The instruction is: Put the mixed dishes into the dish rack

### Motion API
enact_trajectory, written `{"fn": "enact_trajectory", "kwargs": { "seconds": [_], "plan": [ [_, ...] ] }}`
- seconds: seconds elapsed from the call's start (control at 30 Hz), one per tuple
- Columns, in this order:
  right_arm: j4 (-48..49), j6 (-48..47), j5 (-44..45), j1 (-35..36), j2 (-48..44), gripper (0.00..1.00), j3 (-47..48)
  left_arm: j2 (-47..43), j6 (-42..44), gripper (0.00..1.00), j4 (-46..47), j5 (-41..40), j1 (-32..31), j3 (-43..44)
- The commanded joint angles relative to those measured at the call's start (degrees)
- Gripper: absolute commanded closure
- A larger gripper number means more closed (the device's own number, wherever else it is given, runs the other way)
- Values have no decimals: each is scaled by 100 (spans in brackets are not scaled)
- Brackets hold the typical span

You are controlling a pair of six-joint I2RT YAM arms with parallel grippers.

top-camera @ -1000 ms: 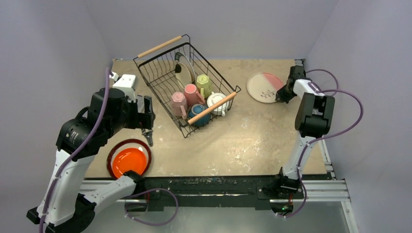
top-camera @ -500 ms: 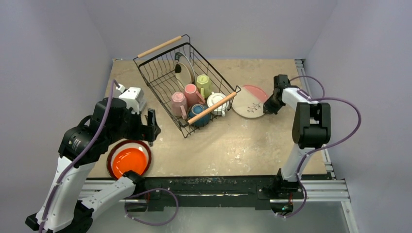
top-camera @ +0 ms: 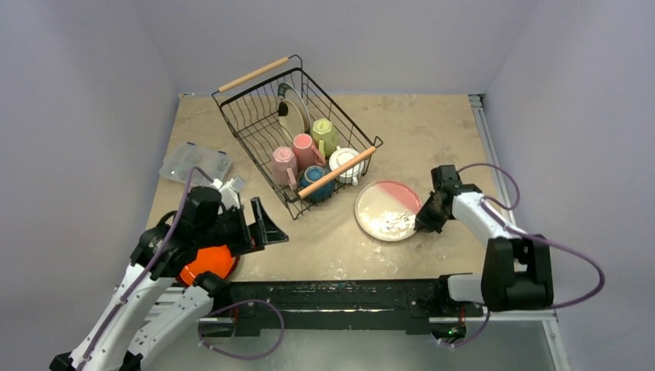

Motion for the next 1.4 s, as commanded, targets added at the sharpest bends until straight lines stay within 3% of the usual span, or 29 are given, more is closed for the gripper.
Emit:
{"fn": "enact_trajectory", "kwargs": {
  "seconds": [0.0, 0.07, 0.2, 0.33, 0.5, 0.6, 0.83, 1.07, 1.2, 1.37],
  "plan": [
    [-229, 201, -391, 35, -1135, 100, -623, -509, -2016, 5, 1843, 1009, -45, -1190],
    [-192, 304, -566, 37, -1731, 100, -910, -596, -2476, 5, 2490, 855, -273, -1483],
    [-369, 345, -738, 39, -2284, 100, -1043, 32, -2466, 7, 2699, 399, -1058, -1371],
    [-635, 301, -996, 41, -2427, 100, -925, 573, -2611, 8, 3001, -708, -2160, -1273],
    [-735, 532, -1273, 40, -2542, 100, -779, 1152, -3633, 5, 5193, -2132, -3312, -2271],
    [-781, 656, -1417, 44, -2528, 100, -723, 1890, -3861, 2, 6028, -3050, -3850, -2294],
    [-835, 844, -1628, 43, -2461, 100, -548, 3772, -4062, 6, 7593, -4123, -4233, -2033],
    [-1028, 931, -1730, 41, -2550, 100, -444, 5278, -4736, 14, 9183, -4293, -4248, -2007],
    [-1091, 884, -1742, 39, -2554, 100, -496, 5721, -4838, 26, 9946, -4580, -4242, -2087],
    [-1135, 856, -1704, 41, -2620, 100, -549, 6144, -5295, 39, 10219, -4751, -4242, -1906]
  ]
}}
